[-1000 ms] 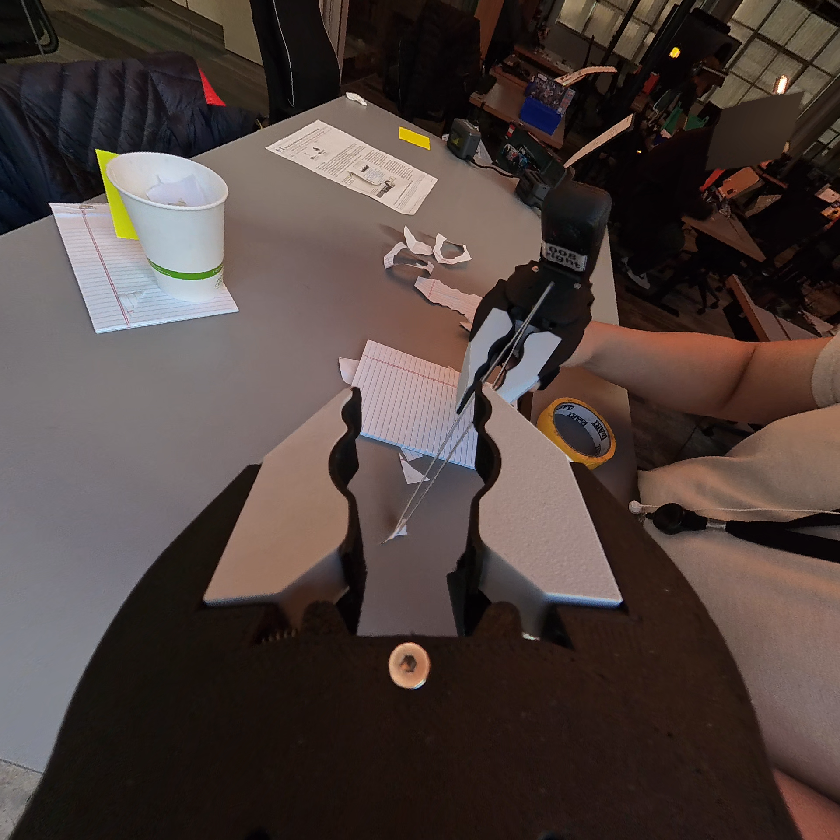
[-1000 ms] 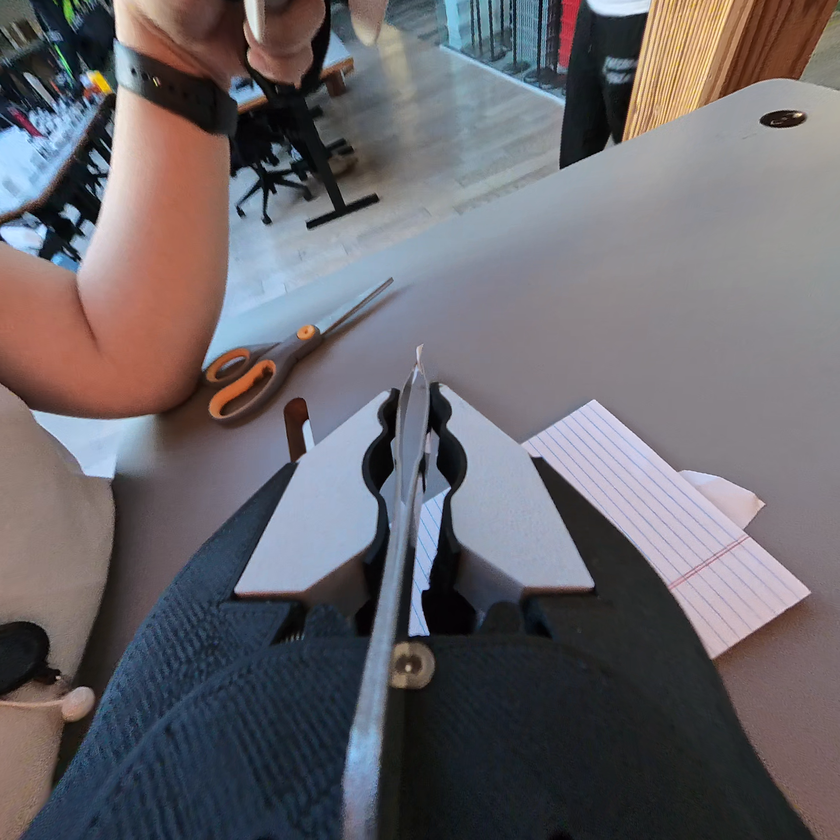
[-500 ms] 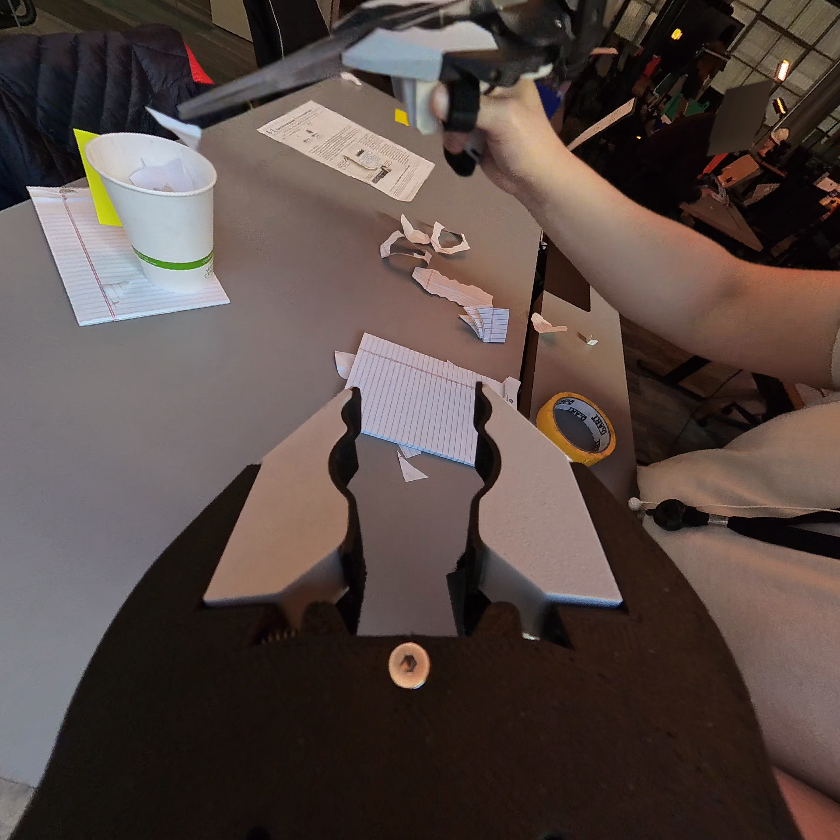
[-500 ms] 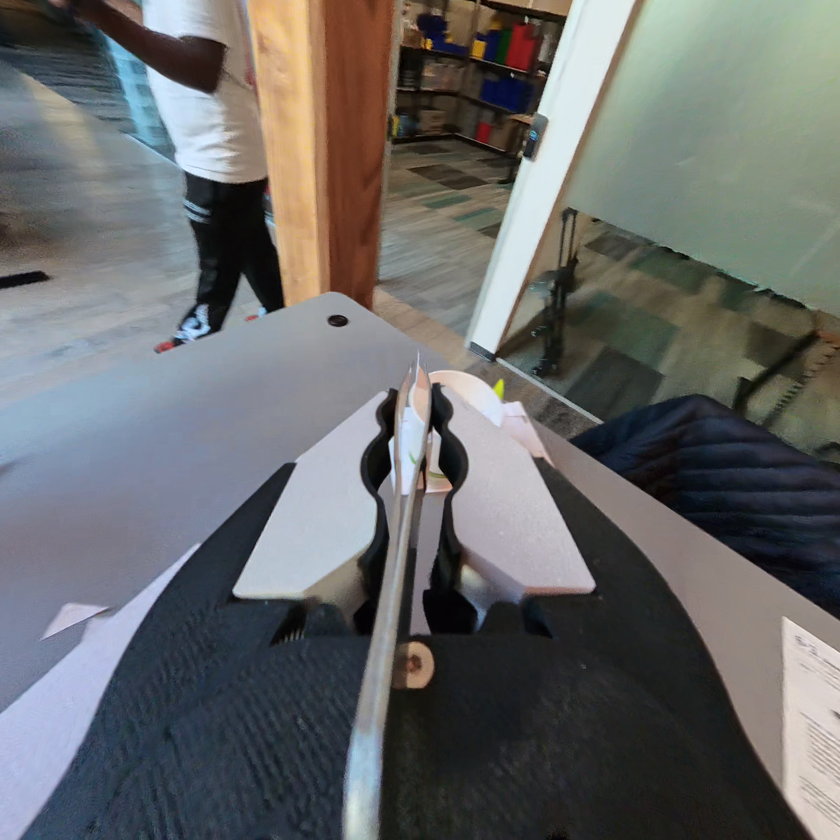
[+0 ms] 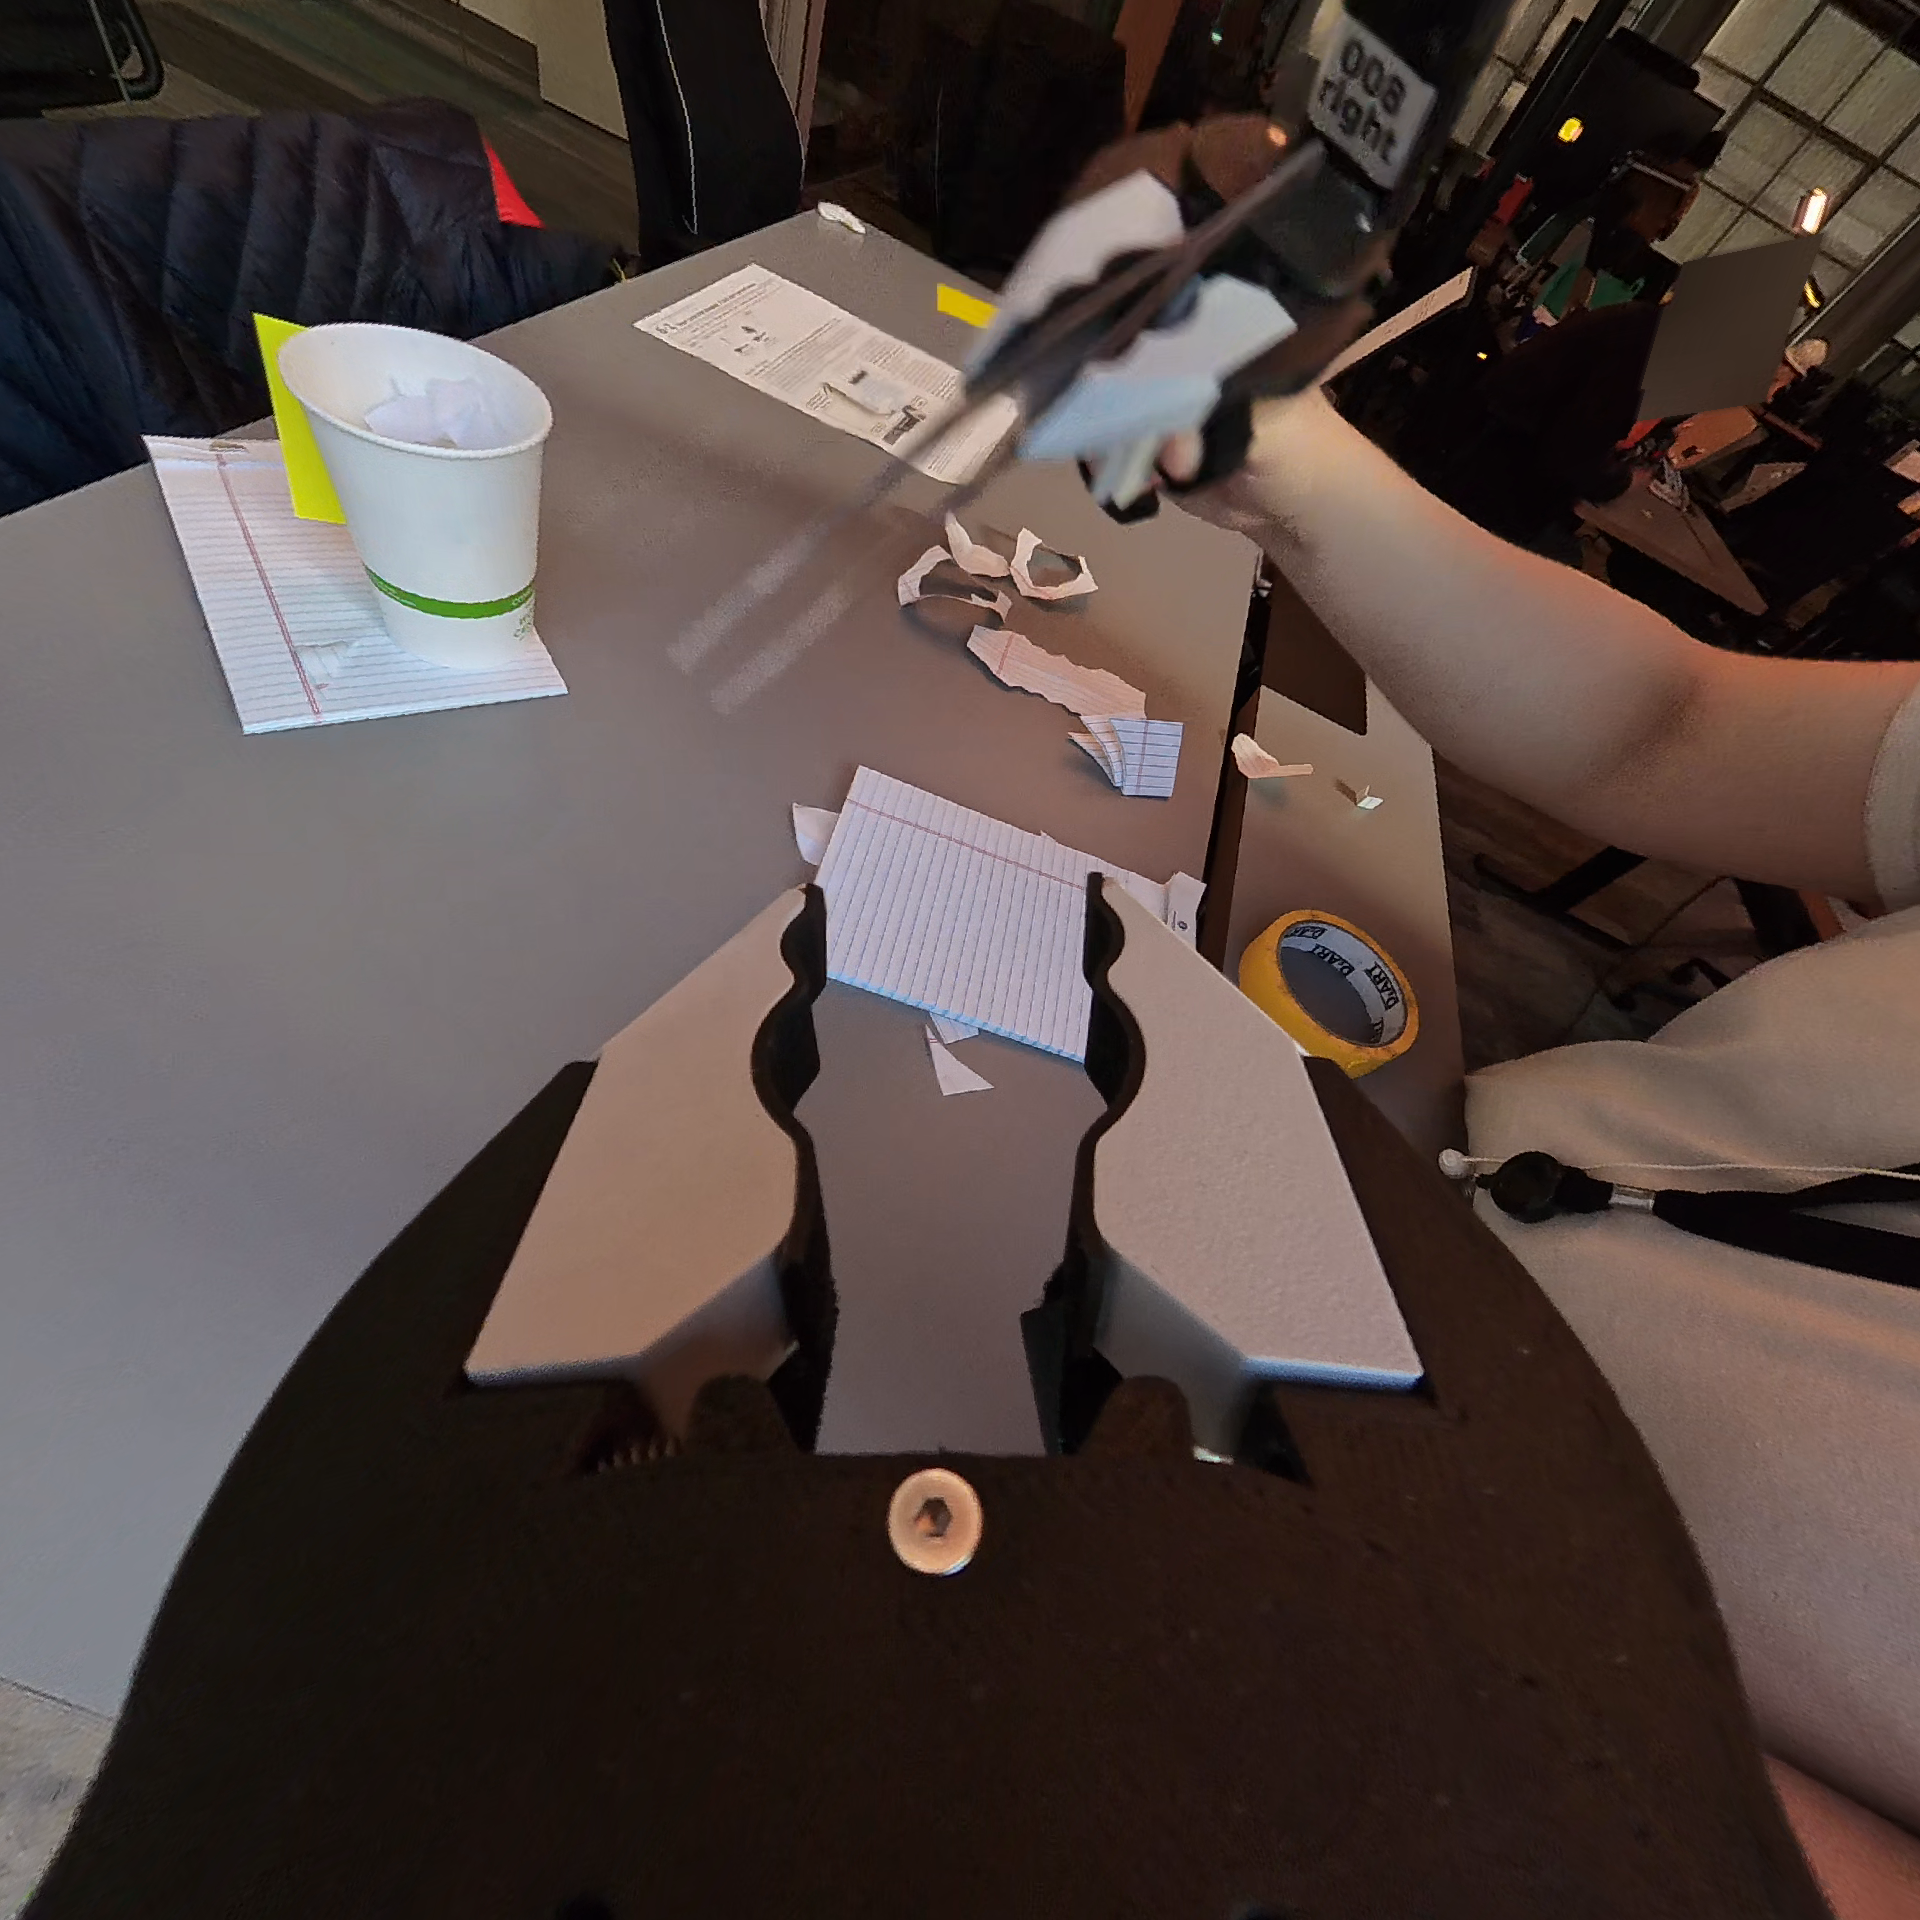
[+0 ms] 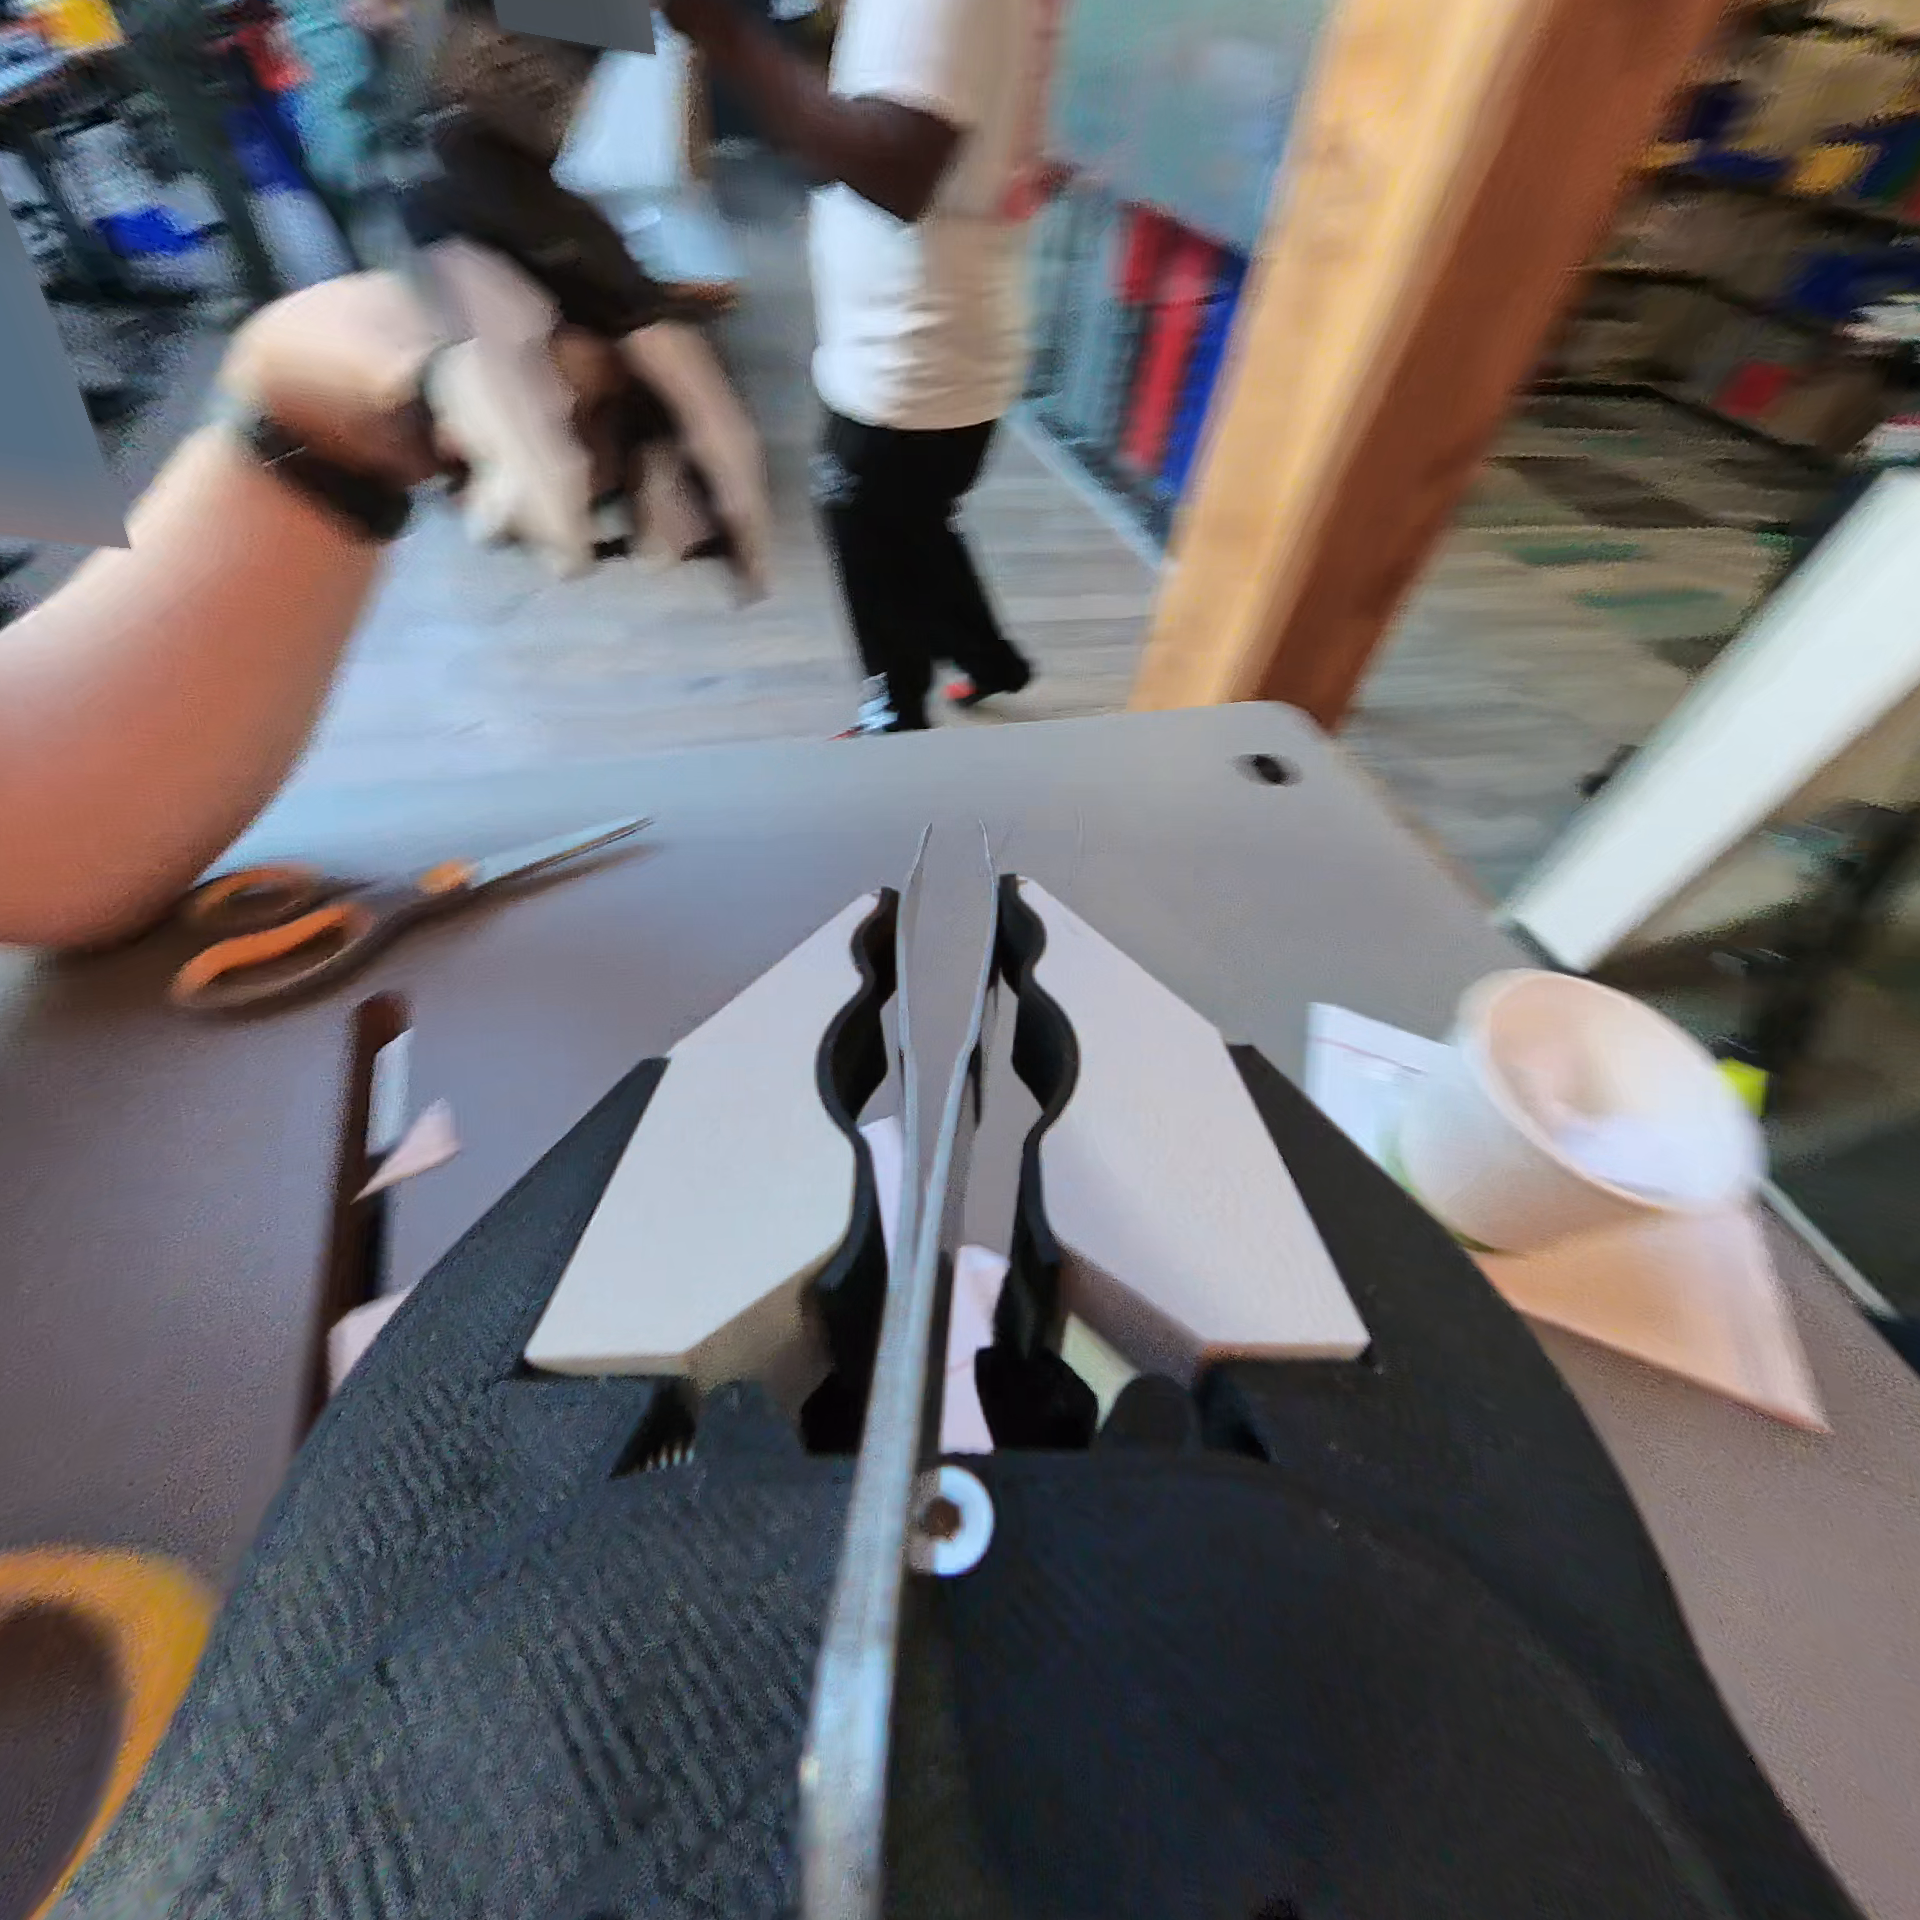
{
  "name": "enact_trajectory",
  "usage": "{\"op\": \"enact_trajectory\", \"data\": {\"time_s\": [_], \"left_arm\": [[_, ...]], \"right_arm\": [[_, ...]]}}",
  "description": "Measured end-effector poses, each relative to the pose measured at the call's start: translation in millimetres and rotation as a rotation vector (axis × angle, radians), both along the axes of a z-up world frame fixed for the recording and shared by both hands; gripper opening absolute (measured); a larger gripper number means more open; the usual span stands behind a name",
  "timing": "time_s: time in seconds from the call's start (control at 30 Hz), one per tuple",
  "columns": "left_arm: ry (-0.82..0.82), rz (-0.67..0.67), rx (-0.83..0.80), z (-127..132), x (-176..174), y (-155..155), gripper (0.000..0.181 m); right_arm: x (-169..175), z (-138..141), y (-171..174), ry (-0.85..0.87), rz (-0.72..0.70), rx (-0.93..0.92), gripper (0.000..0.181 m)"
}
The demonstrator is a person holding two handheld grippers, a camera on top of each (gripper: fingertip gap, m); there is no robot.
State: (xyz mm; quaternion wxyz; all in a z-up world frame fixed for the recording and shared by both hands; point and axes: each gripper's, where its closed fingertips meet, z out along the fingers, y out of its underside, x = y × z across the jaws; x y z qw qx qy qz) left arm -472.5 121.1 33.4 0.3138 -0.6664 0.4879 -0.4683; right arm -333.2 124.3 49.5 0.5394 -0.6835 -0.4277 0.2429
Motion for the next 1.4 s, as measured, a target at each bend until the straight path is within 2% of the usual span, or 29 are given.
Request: {"op": "enact_trajectory", "data": {"time_s": [0.07,0.17,0.33,1.0,1.17,1.4], "left_arm": [[-0.002,0.007,-0.002,0.1,-1.8,1.1,0.048],[0.002,0.015,-0.006,-1.2,-2.4,2.8,0.048],[0.024,0.008,-0.005,-4.8,1.1,0.9,0.048],[0.048,0.008,-0.002,-7.9,2.7,-0.3,0.048],[0.052,0.004,-0.001,-8.1,3.3,-1.5,0.048],[0.051,0.005,0.0,-7.6,2.4,-1.6,0.048]], "right_arm": [[-21.2,-27.0,-42.8,-0.115,0.172,-0.028,0.018],[-27.0,-69.2,-70.3,-0.323,0.249,-0.048,0.018],[-35.7,-102.6,-85.5,-0.346,0.304,-0.139,0.019],[-17.7,-122.4,-74.9,-0.202,0.246,-0.282,0.016],[-18.5,-121.5,-77.2,-0.193,0.229,-0.277,0.015],[-15.3,-106.6,-76.4,-0.092,0.201,-0.283,0.013]]}}
